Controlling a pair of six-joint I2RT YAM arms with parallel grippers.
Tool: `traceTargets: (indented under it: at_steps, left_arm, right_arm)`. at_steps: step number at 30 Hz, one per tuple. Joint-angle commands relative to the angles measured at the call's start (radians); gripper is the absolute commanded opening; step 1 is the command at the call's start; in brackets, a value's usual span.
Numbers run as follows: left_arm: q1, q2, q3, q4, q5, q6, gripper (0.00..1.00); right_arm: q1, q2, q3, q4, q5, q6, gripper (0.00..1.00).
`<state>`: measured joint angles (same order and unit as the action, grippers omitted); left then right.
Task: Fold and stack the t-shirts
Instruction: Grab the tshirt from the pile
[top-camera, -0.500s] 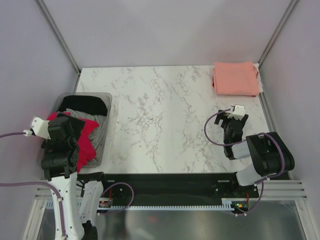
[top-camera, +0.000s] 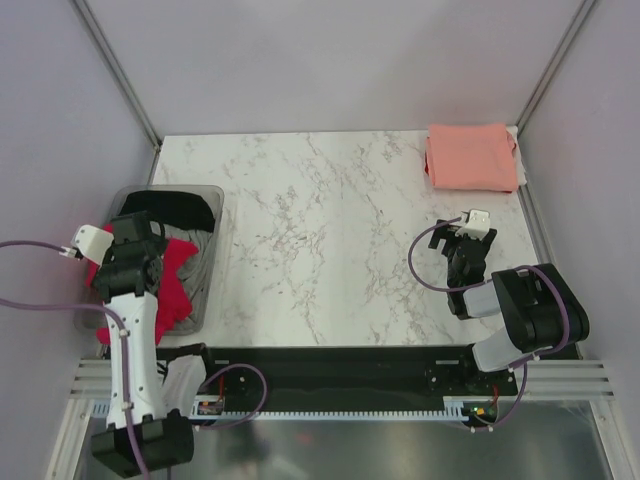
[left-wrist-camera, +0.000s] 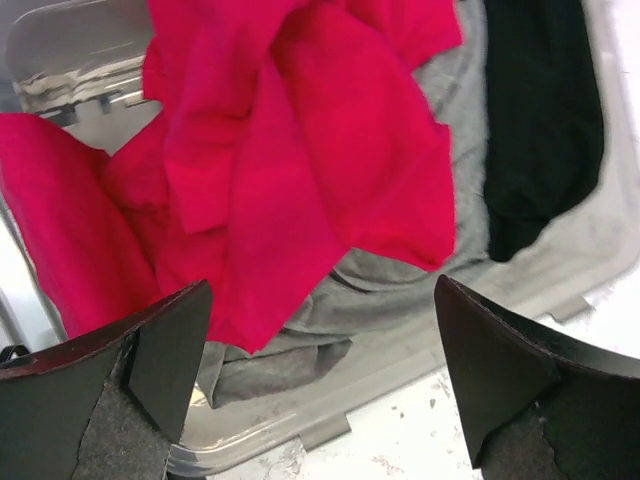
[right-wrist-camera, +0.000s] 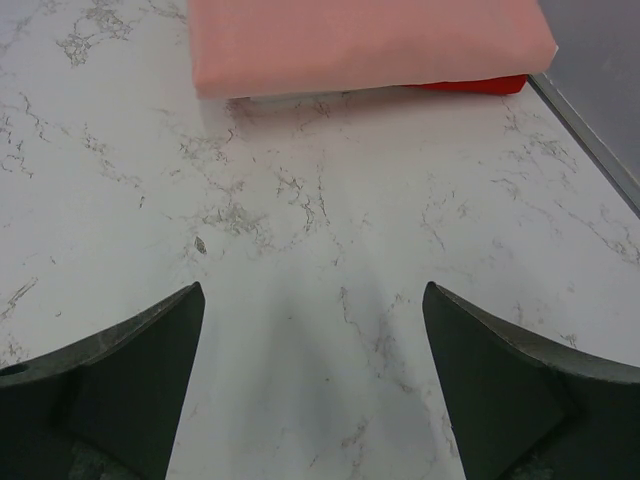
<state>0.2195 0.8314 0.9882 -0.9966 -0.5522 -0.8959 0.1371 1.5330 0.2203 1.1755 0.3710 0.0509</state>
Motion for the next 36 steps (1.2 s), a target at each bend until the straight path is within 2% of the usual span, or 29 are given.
traceTargets:
  at_steps: [1, 5, 10, 15, 18, 19, 21, 22, 25, 27, 29, 30, 32, 33, 34, 35, 36]
  left_arm:
    - [0.12, 0.121, 0.02, 0.07, -0.019, 0.035, 1.0]
    - [0.164, 0.234, 0.012, 0.099, 0.009, 0.011, 0.99]
    - [0.293, 0.343, -0.011, 0.168, 0.083, -0.023, 0.97]
    - [0.304, 0.437, -0.008, 0.185, 0.067, -0.066, 0.89]
    - [0.304, 0.46, -0.032, 0.237, 0.104, -0.081, 0.72]
    - [0.304, 0.463, -0.037, 0.248, 0.119, -0.084, 0.54]
    - [0.304, 0.456, -0.034, 0.266, 0.153, -0.083, 0.32]
    - [0.302, 0.418, -0.025, 0.266, 0.162, -0.075, 0.15]
    - [0.291, 0.281, 0.013, 0.283, 0.219, -0.048, 0.07]
    - [0.281, 0.227, 0.081, 0.286, 0.326, -0.038, 0.04]
    - [0.236, 0.165, 0.157, 0.285, 0.4, -0.067, 0.02]
    - [0.172, 0.15, 0.185, 0.288, 0.414, -0.086, 0.02]
    - [0.065, 0.14, 0.283, 0.289, 0.375, -0.127, 0.02]
    - [-0.003, 0.146, 0.318, 0.292, 0.348, -0.139, 0.02]
    - [-0.128, 0.159, 0.355, 0.293, 0.328, -0.147, 0.02]
    - [-0.185, 0.187, 0.422, 0.293, 0.308, -0.153, 0.02]
    - [-0.294, 0.204, 0.452, 0.293, 0.307, -0.159, 0.02]
  right_arm:
    - [-0.002, -0.001, 0.001, 0.058, -0.01, -0.002, 0.98]
    - [-0.004, -0.001, -0.001, 0.056, -0.01, -0.002, 0.98]
    - [-0.004, -0.001, -0.001, 0.056, -0.01, -0.002, 0.98]
    - [-0.004, -0.001, -0.001, 0.056, -0.01, -0.003, 0.98]
    - [-0.002, 0.0, -0.001, 0.058, -0.01, 0.0, 0.98]
    - [-0.004, -0.001, -0.001, 0.058, -0.009, -0.002, 0.98]
    - [-0.002, -0.001, -0.001, 0.056, -0.012, -0.002, 0.98]
    - [-0.004, -0.001, -0.001, 0.056, -0.011, -0.002, 0.98]
    - [-0.002, -0.001, 0.001, 0.056, -0.01, 0.0, 0.98]
    - [-0.004, -0.001, -0.001, 0.058, -0.012, -0.002, 0.98]
    - [-0.002, -0.001, 0.001, 0.056, -0.01, -0.002, 0.98]
    - [-0.004, -0.001, -0.001, 0.058, -0.01, -0.002, 0.98]
    - [-0.002, -0.002, -0.001, 0.056, -0.01, -0.002, 0.98]
    - [-0.004, -0.001, -0.001, 0.056, -0.012, -0.002, 0.98]
    - [-0.004, -0.001, -0.001, 0.058, -0.011, -0.002, 0.98]
    - [-0.004, -0.001, 0.001, 0.056, -0.009, -0.002, 0.98]
    - [-0.002, -0.001, -0.001, 0.056, -0.01, -0.002, 0.98]
